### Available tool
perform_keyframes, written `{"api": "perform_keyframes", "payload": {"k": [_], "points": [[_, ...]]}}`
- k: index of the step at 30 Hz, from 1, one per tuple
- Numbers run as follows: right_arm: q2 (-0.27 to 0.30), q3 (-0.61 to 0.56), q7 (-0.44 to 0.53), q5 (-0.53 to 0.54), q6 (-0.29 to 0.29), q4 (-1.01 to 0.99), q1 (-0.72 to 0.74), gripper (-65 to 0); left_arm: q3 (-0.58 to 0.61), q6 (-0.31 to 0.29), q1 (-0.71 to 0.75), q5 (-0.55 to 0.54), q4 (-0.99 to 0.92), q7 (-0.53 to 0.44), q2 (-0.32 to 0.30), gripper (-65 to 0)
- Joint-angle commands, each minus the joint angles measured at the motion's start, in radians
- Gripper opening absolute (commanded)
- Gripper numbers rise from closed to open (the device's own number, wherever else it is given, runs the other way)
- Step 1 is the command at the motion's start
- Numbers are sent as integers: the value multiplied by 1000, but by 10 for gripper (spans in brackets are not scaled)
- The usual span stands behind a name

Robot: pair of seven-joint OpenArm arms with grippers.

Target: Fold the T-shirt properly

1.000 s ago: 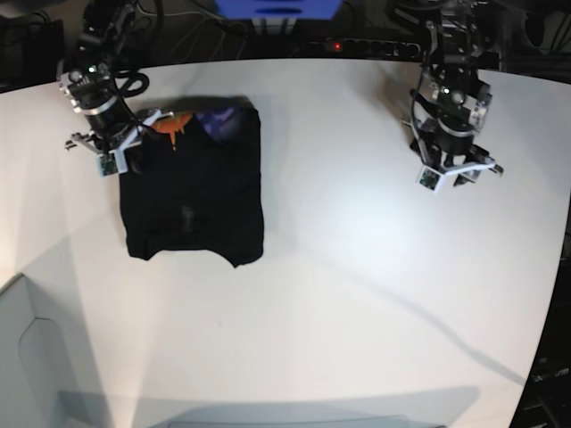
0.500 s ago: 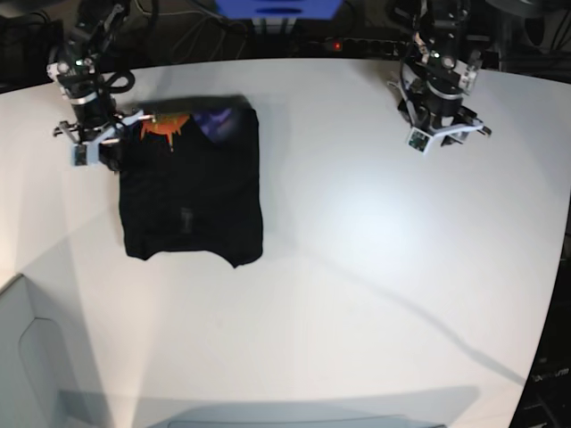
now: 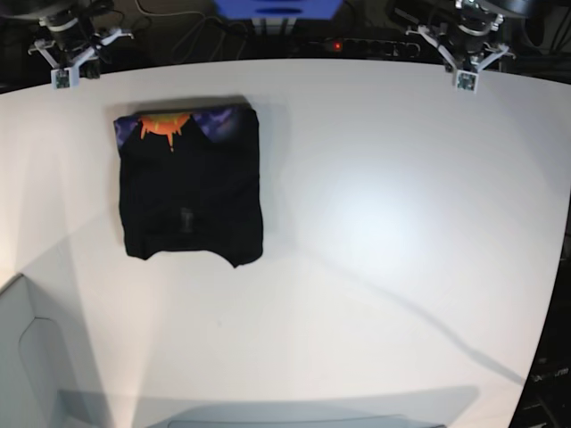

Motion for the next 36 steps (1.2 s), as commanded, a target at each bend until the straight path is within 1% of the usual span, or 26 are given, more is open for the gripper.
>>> {"api": "perform_keyframes", "payload": {"k": [1,4,6,8,10,13,15,18,20,22,24,26,28,31,33,34,35,36], "points": [[23,1,28,13,6,14,-42,-631,-15,0,37,-32,14,-17,-2,-650],[43,-40,28,13,6,-3,-140,-631,-38,0,114,-87,7,-17,24,-650],[67,-63,28,13,6,-18,-178,-631,-44,0,154,-90,-7,-17,49,-650],[75,-100,28,13,6,-53,-197,-631,-46,0,180,-84,-26,-19,64,-650],[80,-138,31,9,6,-124,-195,-631,-43,1,186,-84,-73,-19,65,-650],[103,-181,38,-18,6,-268,-138,-632,-32,1,154,-84,-207,-29,62,-650],[103,-192,49,-53,6,-377,-85,-632,-12,1,112,-69,-325,-86,47,-650],[101,-207,129,-110,6,-550,-14,-633,52,1,40,-20,-543,-224,-1,-650],[103,-236,219,-133,6,-679,38,-633,80,1,-44,-14,-693,-296,-33,-650],[109,-276,308,-159,6,-827,90,-633,89,1,-127,-15,-825,-333,-53,-650],[129,-310,394,-191,6,-975,152,-633,89,1,-224,-11,-965,-359,-65,-650],[136,-336,486,-199,6,-1115,209,-633,91,1,-313,-11,-1093,-395,-82,-650],[153,-370,583,-202,-67,-1261,264,-633,104,1,-400,-11,-1224,-438,-93,-650],[170,-456,720,-232,-179,-1460,350,-633,187,3,-517,-11,-1414,-505,-122,-650],[170,-496,799,-257,-277,-1562,399,-633,241,3,-597,-11,-1546,-548,-132,-650],[170,-511,836,-260,-340,-1605,420,-633,266,6,-638,-11,-1606,-568,-132,-650],[166,-520,867,-262,-393,-1637,440,-633,293,28,-667,-11,-1653,-585,-131,-650],[164,-528,890,-265,-450,-1667,459,-633,325,63,-693,-14,-1687,-605,-131,-650]]}}
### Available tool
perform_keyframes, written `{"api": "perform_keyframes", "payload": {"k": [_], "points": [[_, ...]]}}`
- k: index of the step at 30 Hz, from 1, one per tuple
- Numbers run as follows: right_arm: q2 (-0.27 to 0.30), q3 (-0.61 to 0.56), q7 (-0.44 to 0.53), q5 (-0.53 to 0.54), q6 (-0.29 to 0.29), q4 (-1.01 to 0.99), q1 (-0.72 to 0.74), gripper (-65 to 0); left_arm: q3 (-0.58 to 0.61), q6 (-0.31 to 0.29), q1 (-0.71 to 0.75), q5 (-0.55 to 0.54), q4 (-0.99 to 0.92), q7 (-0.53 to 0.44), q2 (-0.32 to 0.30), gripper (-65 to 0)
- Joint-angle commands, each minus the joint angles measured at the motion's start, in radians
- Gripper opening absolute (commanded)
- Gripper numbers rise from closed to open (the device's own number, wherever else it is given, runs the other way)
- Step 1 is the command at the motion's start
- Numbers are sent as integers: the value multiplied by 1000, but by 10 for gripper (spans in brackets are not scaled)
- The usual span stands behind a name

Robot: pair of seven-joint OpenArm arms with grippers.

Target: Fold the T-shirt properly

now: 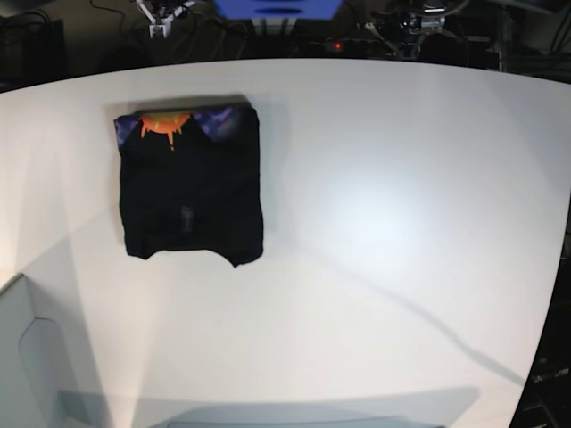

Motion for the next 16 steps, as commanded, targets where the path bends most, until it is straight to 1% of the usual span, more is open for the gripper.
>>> {"api": "perform_keyframes", "payload": {"k": [1,3,6,10,13,15,16], "points": [[9,-15,19,-6,-45,-19,12,-632,26,39,-14,-5,-6,-34,-9,-650],[-8,-58,22,-14,-123,-54,45,-630,81,99,-31,-6,-13,-57,-6,-650],[-19,-73,22,-12,-216,-86,84,-628,127,134,-45,-8,-17,-55,17,-650],[-59,-73,17,-14,-330,-109,134,-627,127,134,-57,-9,-20,-55,37,-650],[-73,-73,19,-14,-410,-122,151,-627,127,134,-57,-9,-20,-55,57,-650],[-86,-74,19,-16,-451,-120,153,-627,127,134,-57,-9,-20,-58,60,-650],[-88,-74,19,-16,-462,-120,157,-629,127,134,-57,-9,-20,-60,62,-650]]}}
